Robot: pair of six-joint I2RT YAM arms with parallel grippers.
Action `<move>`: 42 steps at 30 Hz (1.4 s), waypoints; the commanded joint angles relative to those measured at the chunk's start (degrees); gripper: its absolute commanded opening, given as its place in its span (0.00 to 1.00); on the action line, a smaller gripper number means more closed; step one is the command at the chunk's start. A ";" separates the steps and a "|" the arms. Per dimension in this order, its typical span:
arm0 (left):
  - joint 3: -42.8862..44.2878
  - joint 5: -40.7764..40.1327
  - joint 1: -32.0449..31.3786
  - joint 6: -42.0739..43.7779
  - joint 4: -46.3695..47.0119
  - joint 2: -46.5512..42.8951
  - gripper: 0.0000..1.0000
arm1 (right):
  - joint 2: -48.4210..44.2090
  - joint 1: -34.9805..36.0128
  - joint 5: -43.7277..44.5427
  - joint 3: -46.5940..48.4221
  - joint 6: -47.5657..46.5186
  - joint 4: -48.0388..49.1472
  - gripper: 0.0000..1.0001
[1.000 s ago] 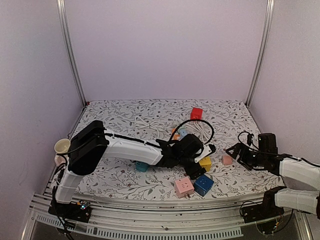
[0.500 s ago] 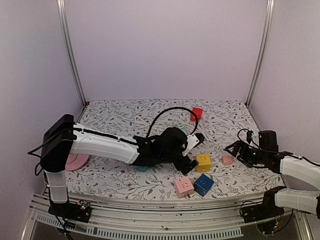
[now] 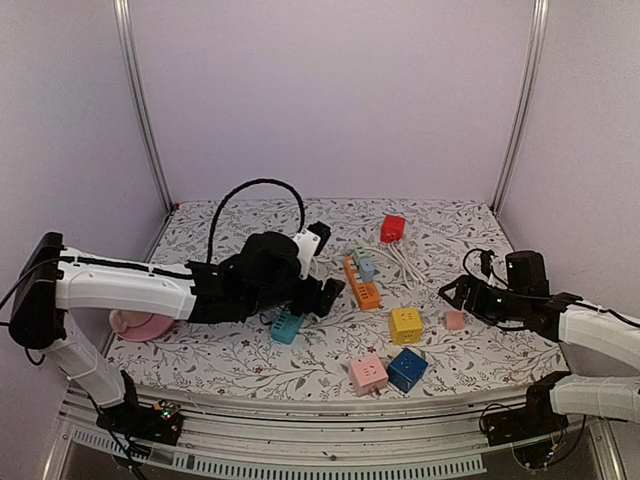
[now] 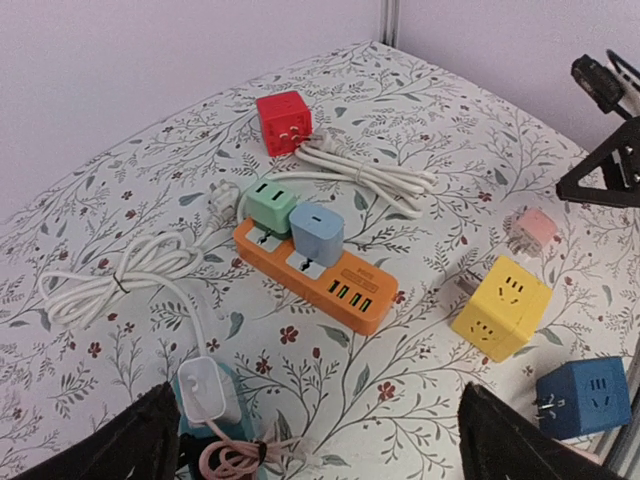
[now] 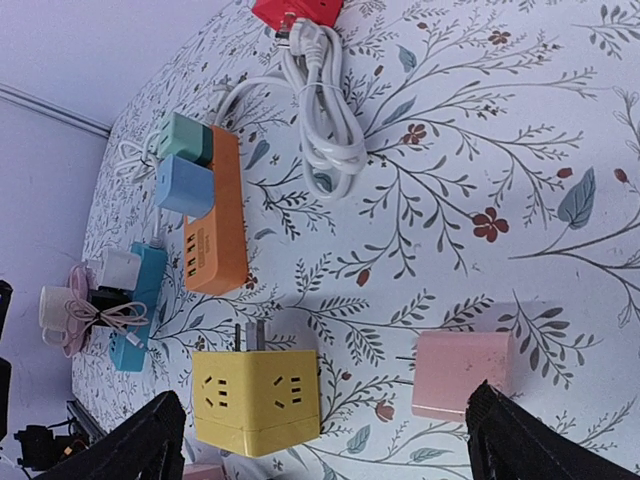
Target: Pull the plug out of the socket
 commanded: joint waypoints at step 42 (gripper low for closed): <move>-21.28 -4.12 5.90 -11.24 2.65 -20.62 0.97 | 61.05 24.75 27.33 60.47 -18.34 -16.59 0.31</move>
